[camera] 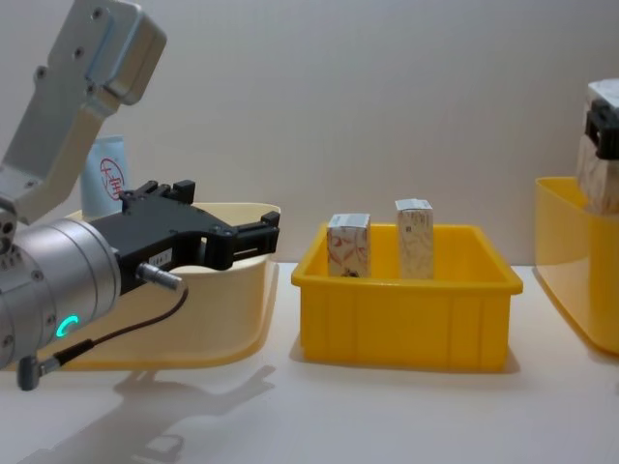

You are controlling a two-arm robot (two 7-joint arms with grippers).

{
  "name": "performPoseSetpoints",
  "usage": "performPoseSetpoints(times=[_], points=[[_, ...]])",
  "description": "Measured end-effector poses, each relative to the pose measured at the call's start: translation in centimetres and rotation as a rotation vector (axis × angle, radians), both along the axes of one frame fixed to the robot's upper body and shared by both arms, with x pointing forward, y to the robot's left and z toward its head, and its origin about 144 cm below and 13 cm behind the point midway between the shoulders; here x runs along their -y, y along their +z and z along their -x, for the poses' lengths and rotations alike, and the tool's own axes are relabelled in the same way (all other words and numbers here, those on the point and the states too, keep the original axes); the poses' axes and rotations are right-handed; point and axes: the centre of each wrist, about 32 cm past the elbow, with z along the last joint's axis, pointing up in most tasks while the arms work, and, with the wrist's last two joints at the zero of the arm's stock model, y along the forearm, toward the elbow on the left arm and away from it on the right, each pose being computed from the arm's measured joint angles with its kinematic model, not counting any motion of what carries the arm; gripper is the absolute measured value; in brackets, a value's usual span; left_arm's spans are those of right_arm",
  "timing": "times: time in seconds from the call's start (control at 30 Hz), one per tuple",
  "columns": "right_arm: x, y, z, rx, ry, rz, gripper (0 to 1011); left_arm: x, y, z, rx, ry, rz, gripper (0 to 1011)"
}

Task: Bimanual collaborative sorting of washing and personal care products

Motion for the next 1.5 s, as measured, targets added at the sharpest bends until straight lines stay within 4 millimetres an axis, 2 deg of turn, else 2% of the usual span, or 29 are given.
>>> performPoseSetpoints(times=[0.17,0.27,0.3,0.43,0.5,0.63,0.7,0.73,1.5], points=[[-0.12,-0.11,-0.02,-0.018,-0.006,0.000,477,0.00,0.00,0.00,0.000,0.000,0.000,1000],[-0.17,-0.15,-0.04,-0.027,-0.009,-0.001,568,0.00,0.00,0.00,0.000,0.000,0.000,1000],[-0.19,-0.17,-0.05,-0.031,-0.010,-0.001,638,0.00,0.00,0.00,0.000,0.000,0.000,1000],[-0.23,-0.21,-0.06,-0.039,-0.012,-0.001,715,0.00,0.00,0.00,0.000,0.000,0.000,1000],[-0.26,-0.24,-0.07,-0.046,-0.014,-0.001,813,0.00,0.00,0.00,0.000,0.000,0.000,1000],[-0.29,-0.26,-0.08,-0.050,-0.015,-0.001,919,0.00,0.00,0.00,0.000,0.000,0.000,1001],[-0.30,-0.26,-0.09,-0.052,-0.016,-0.001,941,0.00,0.00,0.00,0.000,0.000,0.000,1000],[-0.31,-0.26,-0.09,-0.053,-0.016,-0.001,991,0.00,0.00,0.00,0.000,0.000,0.000,1001],[-0.10,-0.39,0.00,-0.007,0.031,0.005,1001,0.00,0.00,0.00,0.000,0.000,0.000,1001]])
